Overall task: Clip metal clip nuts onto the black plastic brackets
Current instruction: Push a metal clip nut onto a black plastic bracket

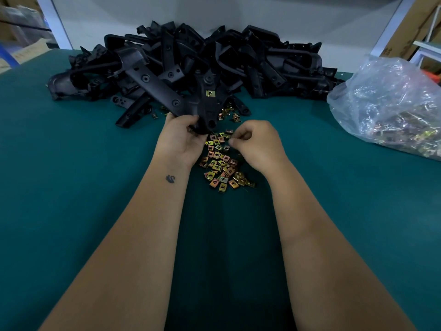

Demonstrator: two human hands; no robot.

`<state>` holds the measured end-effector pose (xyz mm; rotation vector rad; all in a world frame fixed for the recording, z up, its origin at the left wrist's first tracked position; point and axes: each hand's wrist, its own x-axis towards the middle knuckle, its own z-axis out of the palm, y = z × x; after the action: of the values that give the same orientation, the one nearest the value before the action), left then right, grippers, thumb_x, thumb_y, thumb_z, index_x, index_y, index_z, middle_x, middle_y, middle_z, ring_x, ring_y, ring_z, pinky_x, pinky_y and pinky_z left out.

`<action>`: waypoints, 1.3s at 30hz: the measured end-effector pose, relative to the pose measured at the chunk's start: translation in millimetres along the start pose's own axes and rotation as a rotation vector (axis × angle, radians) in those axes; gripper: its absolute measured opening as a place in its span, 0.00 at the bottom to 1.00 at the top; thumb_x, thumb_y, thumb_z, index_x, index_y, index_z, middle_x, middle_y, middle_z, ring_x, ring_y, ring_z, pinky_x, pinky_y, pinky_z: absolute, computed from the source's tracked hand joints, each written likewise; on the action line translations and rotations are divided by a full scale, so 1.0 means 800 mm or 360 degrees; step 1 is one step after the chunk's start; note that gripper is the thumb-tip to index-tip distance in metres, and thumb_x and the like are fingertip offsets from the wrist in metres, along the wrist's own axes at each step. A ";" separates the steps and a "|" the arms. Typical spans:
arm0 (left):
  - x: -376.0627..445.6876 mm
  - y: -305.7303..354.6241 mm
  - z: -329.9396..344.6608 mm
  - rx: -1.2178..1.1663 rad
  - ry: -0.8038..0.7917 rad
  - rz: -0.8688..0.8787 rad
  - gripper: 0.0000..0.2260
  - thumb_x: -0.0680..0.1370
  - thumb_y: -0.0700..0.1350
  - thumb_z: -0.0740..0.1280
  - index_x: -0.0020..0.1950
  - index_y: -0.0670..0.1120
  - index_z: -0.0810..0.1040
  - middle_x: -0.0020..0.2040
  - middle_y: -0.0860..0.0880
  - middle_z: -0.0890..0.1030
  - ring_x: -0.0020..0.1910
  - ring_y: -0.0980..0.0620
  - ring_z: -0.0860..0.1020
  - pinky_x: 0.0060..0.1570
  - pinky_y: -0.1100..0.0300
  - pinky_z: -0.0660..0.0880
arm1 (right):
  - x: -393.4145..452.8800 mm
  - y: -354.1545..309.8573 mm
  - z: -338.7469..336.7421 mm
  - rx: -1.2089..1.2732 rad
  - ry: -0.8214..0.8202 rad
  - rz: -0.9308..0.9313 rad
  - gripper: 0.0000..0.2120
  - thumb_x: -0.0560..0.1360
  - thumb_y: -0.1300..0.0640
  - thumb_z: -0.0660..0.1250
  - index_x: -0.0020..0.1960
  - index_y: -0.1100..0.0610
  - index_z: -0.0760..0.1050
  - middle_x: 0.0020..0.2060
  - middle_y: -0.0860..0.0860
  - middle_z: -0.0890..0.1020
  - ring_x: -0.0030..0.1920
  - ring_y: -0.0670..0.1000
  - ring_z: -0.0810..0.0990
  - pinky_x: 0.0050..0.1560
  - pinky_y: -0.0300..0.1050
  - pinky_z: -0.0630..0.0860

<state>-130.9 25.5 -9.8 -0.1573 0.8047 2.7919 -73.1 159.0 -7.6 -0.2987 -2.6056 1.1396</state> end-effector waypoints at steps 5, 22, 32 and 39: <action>0.001 0.000 0.000 -0.0002 -0.0014 0.0001 0.15 0.79 0.26 0.54 0.48 0.44 0.72 0.49 0.44 0.79 0.47 0.47 0.79 0.49 0.52 0.81 | 0.000 -0.002 -0.009 0.0847 0.0270 0.0174 0.09 0.75 0.65 0.70 0.43 0.52 0.79 0.38 0.49 0.83 0.30 0.41 0.80 0.32 0.31 0.73; -0.001 0.001 0.000 0.0021 -0.0017 0.0002 0.14 0.79 0.26 0.55 0.49 0.44 0.73 0.48 0.43 0.80 0.43 0.48 0.80 0.37 0.57 0.81 | -0.003 -0.009 -0.014 0.1547 0.0191 0.0132 0.09 0.76 0.69 0.67 0.50 0.58 0.81 0.40 0.53 0.86 0.44 0.51 0.86 0.44 0.40 0.80; -0.003 0.000 0.001 0.0044 -0.0037 -0.0005 0.14 0.79 0.26 0.55 0.48 0.44 0.73 0.47 0.44 0.80 0.41 0.50 0.80 0.37 0.58 0.81 | -0.004 -0.013 -0.016 0.1920 0.0080 0.0247 0.06 0.80 0.65 0.64 0.53 0.64 0.79 0.38 0.54 0.86 0.40 0.50 0.85 0.39 0.38 0.79; -0.004 -0.001 0.002 0.0015 -0.0012 -0.0027 0.14 0.79 0.26 0.56 0.48 0.44 0.73 0.48 0.44 0.79 0.44 0.49 0.79 0.39 0.57 0.81 | -0.005 -0.014 -0.018 0.2088 0.0019 0.0273 0.07 0.80 0.63 0.63 0.53 0.64 0.78 0.38 0.55 0.86 0.37 0.48 0.85 0.36 0.37 0.79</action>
<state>-127.5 26.3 -7.9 -0.1511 0.8109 2.7710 -65.4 160.5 9.5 -0.2013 -1.3308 2.5072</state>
